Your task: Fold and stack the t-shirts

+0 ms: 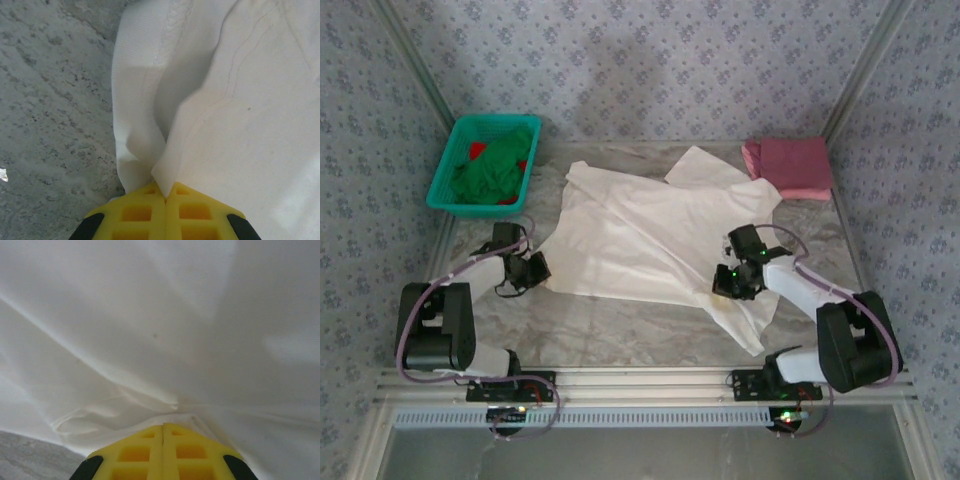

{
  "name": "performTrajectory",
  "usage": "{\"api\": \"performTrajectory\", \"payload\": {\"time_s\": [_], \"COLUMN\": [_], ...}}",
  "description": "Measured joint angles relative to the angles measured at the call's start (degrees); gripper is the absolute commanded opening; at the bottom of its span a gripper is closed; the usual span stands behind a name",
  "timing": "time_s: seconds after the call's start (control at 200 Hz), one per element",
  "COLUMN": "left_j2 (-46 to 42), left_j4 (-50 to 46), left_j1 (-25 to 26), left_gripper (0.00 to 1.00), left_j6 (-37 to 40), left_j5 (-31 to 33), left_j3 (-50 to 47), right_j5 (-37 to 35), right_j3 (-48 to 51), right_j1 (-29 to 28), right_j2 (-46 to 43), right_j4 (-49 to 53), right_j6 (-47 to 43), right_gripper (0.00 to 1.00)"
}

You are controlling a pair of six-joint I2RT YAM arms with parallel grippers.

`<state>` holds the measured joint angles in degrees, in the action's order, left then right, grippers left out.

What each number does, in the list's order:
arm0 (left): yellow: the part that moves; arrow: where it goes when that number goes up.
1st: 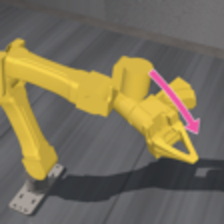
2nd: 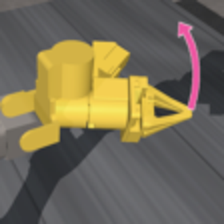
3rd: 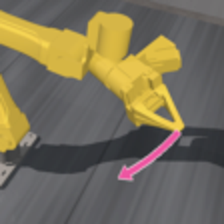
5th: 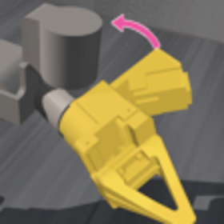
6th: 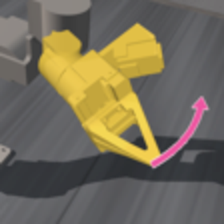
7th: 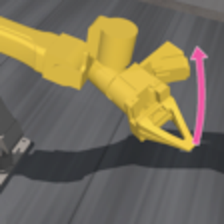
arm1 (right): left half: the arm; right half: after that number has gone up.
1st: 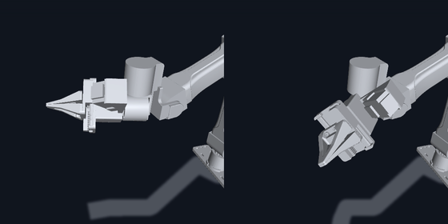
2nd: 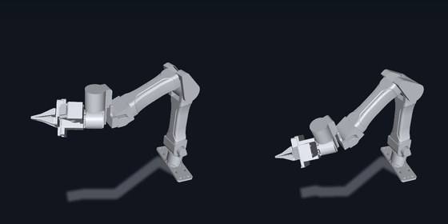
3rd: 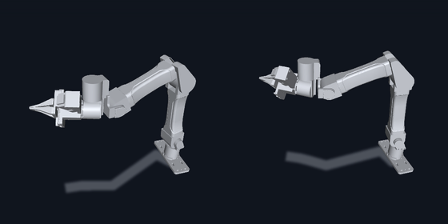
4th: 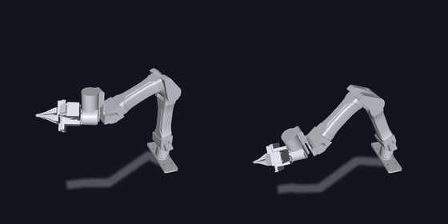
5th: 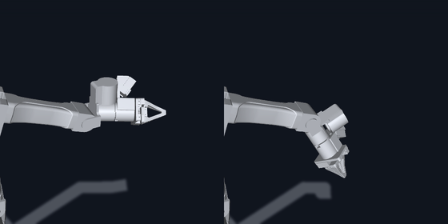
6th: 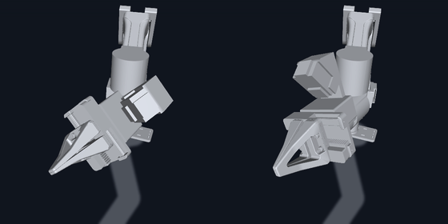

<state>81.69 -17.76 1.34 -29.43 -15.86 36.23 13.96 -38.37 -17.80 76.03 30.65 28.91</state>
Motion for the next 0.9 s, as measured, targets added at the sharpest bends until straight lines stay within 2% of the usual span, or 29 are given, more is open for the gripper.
{"api": "performTrajectory", "payload": {"time_s": [0.215,0.37,0.425,0.45,0.485,0.545,0.685,0.804,0.899], "left_j2": [-0.7,-0.7,-0.7,-0.68,-0.68,-0.61,-0.61,-1.57,-1.95], "left_j4": [0.17,0.98,1.31,1.44,1.53,1.64,2.08,4.22,5.4], "left_j1": [-0.02,-0.13,-0.13,-0.13,-0.13,-0.13,-0.66,-2.69,-3.89], "left_gripper": [0.0,0.0,0.0,0.0,0.0,0.0,0.0,0.0,0.0], "left_j6": [-0.02,-0.04,-0.22,-0.26,-0.48,-0.68,-1.36,-2.64,-3.28], "left_j5": [0.22,0.22,0.22,0.22,0.22,0.2,0.17,-0.13,-0.76], "left_j3": [-0.57,-0.83,-0.9,-0.94,-0.94,-0.94,-1.14,-2.73,-3.54], "right_j5": [0.0,0.42,-0.22,-0.57,-1.27,-3.32,-8.72,-10.97,-11.89], "right_j3": [-3.13,-3.89,-3.82,-3.78,-3.76,-3.65,-1.97,4.66,8.66], "right_j1": [-2.43,-8.31,-10.29,-10.78,-10.86,-9.97,-5.09,0.79,2.21], "right_j2": [-9.75,-13.6,-13.4,-13.25,-12.96,-12.44,-13.9,-23.08,-29.99], "right_j4": [4.83,6.75,7.93,8.59,9.6,11.76,17.09,20.06,23.45], "right_j6": [0.46,2.16,3.56,4.07,4.87,6.78,13.09,21.35,26.58], "right_gripper": [0.0,0.0,0.22,0.27,0.28,0.33,0.36,0.39,0.4]}}
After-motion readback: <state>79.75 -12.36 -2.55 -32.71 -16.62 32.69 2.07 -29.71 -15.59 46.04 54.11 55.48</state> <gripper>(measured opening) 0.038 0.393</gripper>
